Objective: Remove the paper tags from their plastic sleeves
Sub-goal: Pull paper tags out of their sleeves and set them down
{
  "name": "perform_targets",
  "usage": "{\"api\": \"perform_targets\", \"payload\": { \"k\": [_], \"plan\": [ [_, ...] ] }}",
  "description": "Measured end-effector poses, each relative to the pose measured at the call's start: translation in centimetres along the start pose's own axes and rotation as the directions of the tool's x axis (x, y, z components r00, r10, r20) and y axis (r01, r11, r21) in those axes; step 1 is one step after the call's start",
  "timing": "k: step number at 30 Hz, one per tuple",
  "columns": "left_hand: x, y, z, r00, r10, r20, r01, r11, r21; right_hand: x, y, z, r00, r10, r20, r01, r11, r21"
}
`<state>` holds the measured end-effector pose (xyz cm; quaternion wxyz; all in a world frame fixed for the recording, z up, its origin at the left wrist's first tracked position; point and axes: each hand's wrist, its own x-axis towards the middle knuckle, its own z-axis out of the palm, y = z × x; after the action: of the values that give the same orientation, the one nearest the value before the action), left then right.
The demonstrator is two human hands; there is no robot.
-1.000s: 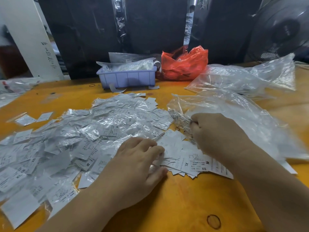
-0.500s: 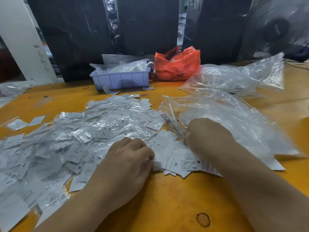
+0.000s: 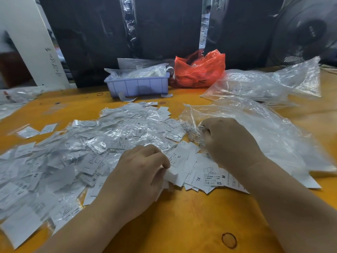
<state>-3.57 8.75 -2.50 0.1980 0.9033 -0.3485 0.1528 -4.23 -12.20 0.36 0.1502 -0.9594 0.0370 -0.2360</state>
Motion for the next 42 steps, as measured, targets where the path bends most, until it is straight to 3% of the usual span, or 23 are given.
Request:
{"api": "perform_targets", "payload": {
  "k": [4, 7, 9, 13, 16, 20, 22, 24, 26, 27, 29, 31, 37, 42],
  "plan": [
    [0.0, -0.1, -0.2, 1.000, -0.022, -0.012, 0.021, 0.997, -0.070, 0.1, 0.3, 0.1, 1.000, -0.024, -0.018, 0.026, 0.994, 0.104],
    [0.0, -0.1, -0.4, 0.997, -0.053, -0.056, 0.044, 0.988, -0.146, -0.1, -0.2, 0.1, 1.000, -0.014, -0.018, 0.019, 0.923, 0.385],
    [-0.1, -0.1, -0.8, 0.988, -0.102, -0.115, 0.074, 0.972, -0.223, -0.2, -0.8, -0.2, 0.998, -0.033, 0.047, -0.001, 0.810, 0.586],
    [-0.3, -0.4, -1.2, 0.960, -0.182, -0.210, 0.103, 0.935, -0.339, -0.5, -1.7, -0.5, 0.955, -0.157, 0.252, -0.156, 0.458, 0.875],
    [-0.1, -0.9, -1.5, 0.940, -0.245, -0.236, 0.148, 0.919, -0.365, -0.8, -2.1, -0.3, 0.897, -0.297, 0.326, -0.250, 0.266, 0.931],
    [-0.1, -1.1, -2.1, 0.923, -0.303, -0.235, 0.205, 0.908, -0.366, -1.0, -2.5, 0.1, 0.849, -0.383, 0.364, -0.340, 0.132, 0.931],
    [0.2, -0.9, -2.3, 0.916, -0.373, -0.151, 0.263, 0.839, -0.475, -1.1, -2.7, 0.2, 0.832, -0.410, 0.373, -0.359, 0.115, 0.926],
    [0.9, -0.9, -2.4, 0.878, -0.479, 0.026, 0.380, 0.661, -0.648, -1.1, -2.8, 0.4, 0.823, -0.421, 0.382, -0.363, 0.130, 0.923],
    [1.4, -0.7, -2.5, 0.836, -0.497, 0.232, 0.485, 0.472, -0.737, -1.1, -2.7, 0.6, 0.824, -0.412, 0.389, -0.358, 0.153, 0.921],
    [1.3, -0.7, -2.4, 0.846, -0.466, 0.258, 0.480, 0.457, -0.749, -1.1, -2.7, 0.6, 0.827, -0.406, 0.389, -0.354, 0.161, 0.921],
    [0.7, -0.6, -2.4, 0.911, -0.350, 0.217, 0.389, 0.557, -0.733, -1.1, -2.7, 0.8, 0.835, -0.397, 0.382, -0.341, 0.172, 0.924],
    [0.3, -0.6, -2.4, 0.938, -0.267, 0.221, 0.339, 0.572, -0.747, -1.1, -2.7, 0.9, 0.841, -0.391, 0.374, -0.326, 0.185, 0.927],
    [0.5, -1.0, -2.6, 0.908, -0.337, 0.249, 0.378, 0.401, -0.834, -1.3, -2.9, 0.8, 0.869, -0.353, 0.348, -0.267, 0.259, 0.928],
    [0.5, -1.2, -2.5, 0.902, -0.396, 0.173, 0.336, 0.392, -0.856, -1.3, -3.2, 0.7, 0.903, -0.241, 0.355, -0.273, 0.315, 0.909]
  ]
}}
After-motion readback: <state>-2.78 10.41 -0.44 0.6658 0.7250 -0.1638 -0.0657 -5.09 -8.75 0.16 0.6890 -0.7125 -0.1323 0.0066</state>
